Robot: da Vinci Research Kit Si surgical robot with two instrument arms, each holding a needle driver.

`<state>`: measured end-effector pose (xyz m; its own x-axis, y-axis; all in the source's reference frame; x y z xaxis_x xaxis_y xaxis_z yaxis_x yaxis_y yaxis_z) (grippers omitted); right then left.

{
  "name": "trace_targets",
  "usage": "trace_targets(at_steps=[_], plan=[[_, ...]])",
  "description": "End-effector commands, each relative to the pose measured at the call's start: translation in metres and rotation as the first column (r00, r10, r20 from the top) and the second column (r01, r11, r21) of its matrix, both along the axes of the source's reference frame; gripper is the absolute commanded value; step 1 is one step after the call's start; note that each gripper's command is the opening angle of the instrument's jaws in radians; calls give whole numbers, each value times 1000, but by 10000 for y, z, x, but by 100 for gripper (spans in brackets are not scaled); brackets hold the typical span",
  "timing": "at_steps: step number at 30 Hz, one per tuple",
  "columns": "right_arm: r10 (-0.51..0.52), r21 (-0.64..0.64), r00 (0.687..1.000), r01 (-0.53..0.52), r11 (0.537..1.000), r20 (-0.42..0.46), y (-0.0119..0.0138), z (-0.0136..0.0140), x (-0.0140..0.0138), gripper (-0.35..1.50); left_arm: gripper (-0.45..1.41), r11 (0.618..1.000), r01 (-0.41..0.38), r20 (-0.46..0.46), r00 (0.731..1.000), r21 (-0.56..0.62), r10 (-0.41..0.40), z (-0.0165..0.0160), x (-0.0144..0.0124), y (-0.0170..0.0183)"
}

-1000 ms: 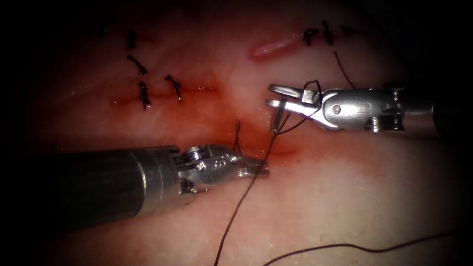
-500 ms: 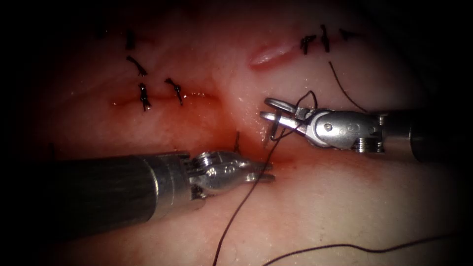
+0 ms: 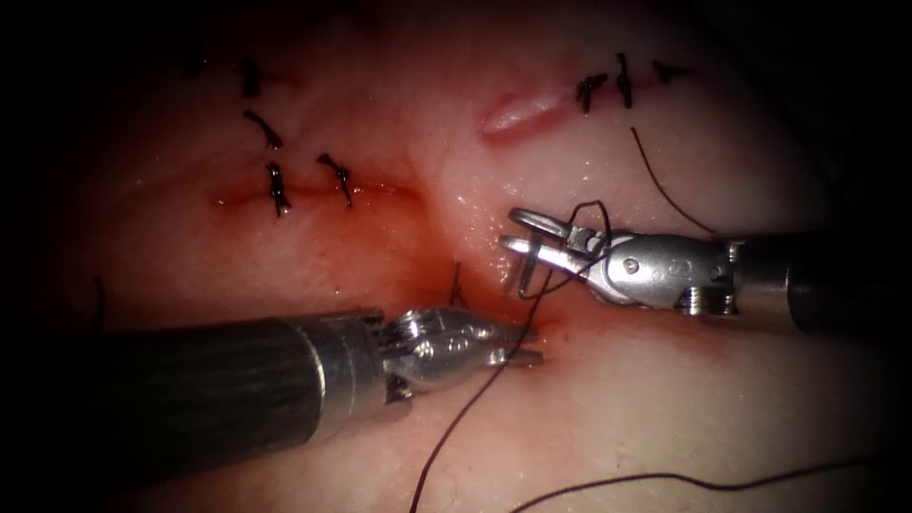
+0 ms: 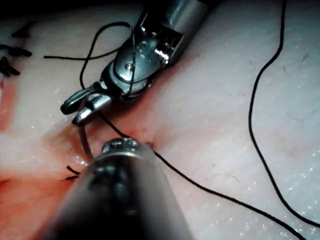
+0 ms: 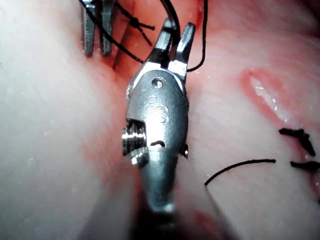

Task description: Wound Closure

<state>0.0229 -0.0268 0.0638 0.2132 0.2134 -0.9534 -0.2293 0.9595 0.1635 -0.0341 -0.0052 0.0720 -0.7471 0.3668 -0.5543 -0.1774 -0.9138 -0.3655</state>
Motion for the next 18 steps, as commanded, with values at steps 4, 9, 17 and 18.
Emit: trace_targets(at_steps=[4, 9, 17, 18], plan=[[-36, 5, 999, 36, 999, 11, -8, 10, 13, -35, 21, 1000, -4, -4, 1000, 1, 4, 4, -5, 1], [-66, 35, 997, 65, 997, 34, -17, 24, 13, -35, 21, 1000, -7, -6, 1000, 2, 7, 4, -4, 1], [-90, 75, 995, 86, 993, 47, -30, 38, 13, -35, 21, 1000, -11, -5, 1000, 5, 11, 3, -3, 0], [-94, 77, 994, 89, 993, 56, -33, 42, 13, -35, 21, 1000, -11, -7, 1000, 4, 11, 3, -2, 0]])
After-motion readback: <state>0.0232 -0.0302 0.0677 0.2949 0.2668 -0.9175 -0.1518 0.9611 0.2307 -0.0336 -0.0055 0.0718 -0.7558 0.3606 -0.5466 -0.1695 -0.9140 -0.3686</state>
